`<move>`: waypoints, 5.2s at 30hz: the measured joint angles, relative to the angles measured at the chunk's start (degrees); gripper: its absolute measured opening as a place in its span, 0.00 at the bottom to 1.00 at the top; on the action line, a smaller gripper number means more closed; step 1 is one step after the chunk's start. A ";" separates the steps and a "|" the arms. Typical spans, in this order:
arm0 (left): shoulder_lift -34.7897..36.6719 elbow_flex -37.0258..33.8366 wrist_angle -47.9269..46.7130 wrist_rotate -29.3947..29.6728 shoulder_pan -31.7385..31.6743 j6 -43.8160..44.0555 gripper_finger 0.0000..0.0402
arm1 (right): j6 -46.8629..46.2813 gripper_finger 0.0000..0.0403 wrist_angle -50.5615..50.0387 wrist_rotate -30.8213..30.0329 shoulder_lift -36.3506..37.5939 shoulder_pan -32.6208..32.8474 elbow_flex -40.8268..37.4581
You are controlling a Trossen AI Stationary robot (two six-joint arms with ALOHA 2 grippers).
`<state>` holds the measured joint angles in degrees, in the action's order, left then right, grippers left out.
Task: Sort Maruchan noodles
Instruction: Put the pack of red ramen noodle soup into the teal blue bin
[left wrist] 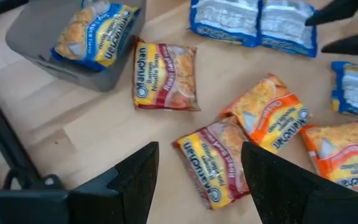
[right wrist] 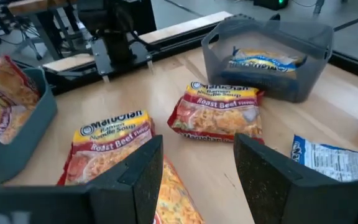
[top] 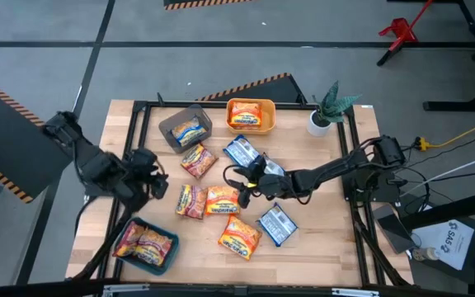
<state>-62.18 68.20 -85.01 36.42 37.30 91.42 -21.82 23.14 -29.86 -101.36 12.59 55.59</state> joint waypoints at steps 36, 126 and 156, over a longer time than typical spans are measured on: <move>5.55 -30.45 33.81 -23.39 -24.86 -23.96 0.55 | 18.25 0.46 -7.05 7.86 -27.49 -0.93 27.82; 6.61 -54.10 81.28 -31.72 -20.02 1.39 0.55 | 13.86 0.43 -29.08 1.07 -28.30 -0.10 30.20; 8.86 -54.10 79.82 -29.30 -17.29 -0.09 0.55 | 14.87 0.37 -21.88 6.23 -29.79 -0.05 30.63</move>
<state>-53.32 14.11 -5.20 7.12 20.01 91.34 -6.96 1.26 -23.64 -131.15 12.53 86.22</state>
